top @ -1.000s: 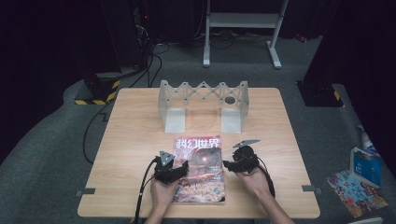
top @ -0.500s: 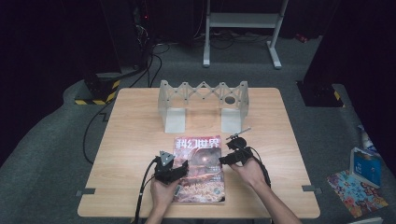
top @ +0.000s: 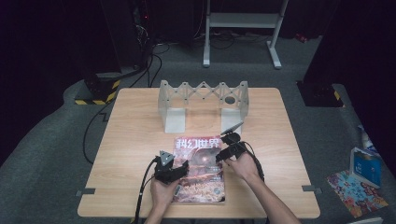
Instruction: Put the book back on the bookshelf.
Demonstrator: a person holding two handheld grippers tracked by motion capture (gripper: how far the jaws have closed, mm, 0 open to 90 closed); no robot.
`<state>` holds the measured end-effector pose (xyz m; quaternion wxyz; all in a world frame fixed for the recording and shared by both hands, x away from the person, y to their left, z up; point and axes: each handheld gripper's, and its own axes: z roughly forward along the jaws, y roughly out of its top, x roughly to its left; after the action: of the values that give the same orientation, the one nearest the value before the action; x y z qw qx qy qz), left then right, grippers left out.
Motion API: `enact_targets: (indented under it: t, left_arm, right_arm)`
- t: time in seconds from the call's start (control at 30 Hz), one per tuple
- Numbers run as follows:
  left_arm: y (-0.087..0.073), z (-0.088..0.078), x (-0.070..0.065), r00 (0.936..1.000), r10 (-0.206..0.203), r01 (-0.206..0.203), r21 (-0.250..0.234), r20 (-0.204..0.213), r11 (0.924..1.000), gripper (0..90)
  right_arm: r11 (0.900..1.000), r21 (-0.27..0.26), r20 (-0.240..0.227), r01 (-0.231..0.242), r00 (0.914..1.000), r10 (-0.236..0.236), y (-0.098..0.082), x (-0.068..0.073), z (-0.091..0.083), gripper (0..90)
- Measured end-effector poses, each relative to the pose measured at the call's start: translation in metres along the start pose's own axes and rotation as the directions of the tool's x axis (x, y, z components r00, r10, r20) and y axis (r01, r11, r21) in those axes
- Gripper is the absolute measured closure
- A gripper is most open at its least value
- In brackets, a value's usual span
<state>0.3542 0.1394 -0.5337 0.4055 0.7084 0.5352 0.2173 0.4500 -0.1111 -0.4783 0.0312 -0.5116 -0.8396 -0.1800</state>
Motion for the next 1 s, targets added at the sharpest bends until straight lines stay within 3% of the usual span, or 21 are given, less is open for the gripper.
enact_targets:
  t: [0.17, 0.47, 1.0]
  left_arm:
    - [-0.0002, 0.0000, -0.0006, 1.0000, 0.002, -0.002, 0.000, 0.002, 1.0000, 32.5]
    - [-0.0001, -0.0002, -0.0010, 0.9998, 0.003, -0.003, 0.001, 0.020, 1.0000, 35.5]
    - [-0.0002, 0.0000, -0.0027, 0.9998, 0.017, -0.017, 0.004, 0.007, 0.9999, 35.6]
  right_arm:
    - [0.999, 0.030, 0.006, -0.021, 0.9998, 0.021, 0.0033, -0.0001, 0.0075, 53.3]
    - [0.996, 0.036, -0.020, -0.081, 0.9964, 0.082, 0.0094, -0.0041, 0.0086, 53.0]
    - [0.990, 0.001, -0.071, -0.139, 0.9877, 0.139, 0.0041, -0.0090, 0.0069, 53.3]
